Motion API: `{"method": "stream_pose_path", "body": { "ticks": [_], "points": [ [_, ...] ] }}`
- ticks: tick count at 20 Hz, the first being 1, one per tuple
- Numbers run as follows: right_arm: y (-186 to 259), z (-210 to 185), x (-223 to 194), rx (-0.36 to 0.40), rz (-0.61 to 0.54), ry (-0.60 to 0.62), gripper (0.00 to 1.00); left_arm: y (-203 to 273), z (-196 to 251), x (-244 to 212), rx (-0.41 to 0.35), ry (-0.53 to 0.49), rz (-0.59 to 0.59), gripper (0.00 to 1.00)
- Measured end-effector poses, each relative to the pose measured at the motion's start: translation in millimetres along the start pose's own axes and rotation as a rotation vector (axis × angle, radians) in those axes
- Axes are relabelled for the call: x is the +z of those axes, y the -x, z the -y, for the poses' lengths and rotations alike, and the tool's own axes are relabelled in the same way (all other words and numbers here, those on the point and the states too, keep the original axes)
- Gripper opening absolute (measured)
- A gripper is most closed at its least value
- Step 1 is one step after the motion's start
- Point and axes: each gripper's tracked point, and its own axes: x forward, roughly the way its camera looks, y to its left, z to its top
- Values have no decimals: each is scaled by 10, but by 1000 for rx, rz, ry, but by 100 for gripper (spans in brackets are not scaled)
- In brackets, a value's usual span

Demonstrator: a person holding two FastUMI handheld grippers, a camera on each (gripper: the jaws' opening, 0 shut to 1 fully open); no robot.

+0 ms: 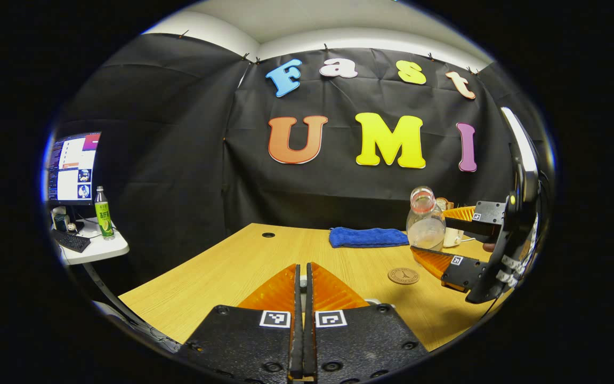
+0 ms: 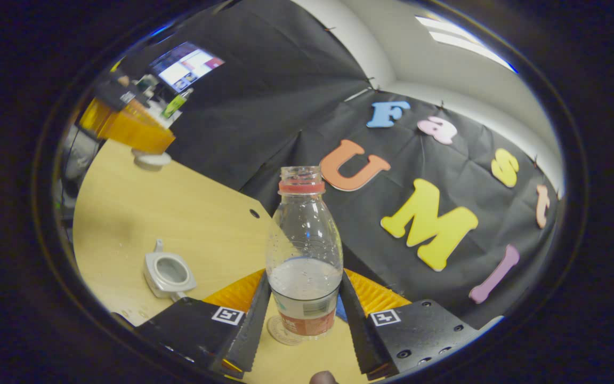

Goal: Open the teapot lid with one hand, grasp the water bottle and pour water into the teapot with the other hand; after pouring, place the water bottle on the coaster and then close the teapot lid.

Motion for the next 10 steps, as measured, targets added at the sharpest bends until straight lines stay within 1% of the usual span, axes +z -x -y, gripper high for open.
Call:
{"method": "stream_pose_path", "body": {
  "ticks": [2,4,7,10],
  "points": [
    [-9,104,34,10,6,-221,72,6,50,25,-8,-7,8,3],
    [-57,376,10,-10,7,-359,71,3,83,45,-12,-9,14,4],
    [-202,623,-155,-32,-25,-473,71,-6,122,38,-18,-11,13,3],
    [-386,685,-442,-36,-77,-543,71,-2,121,35,-20,-13,13,3]
  ]
}}
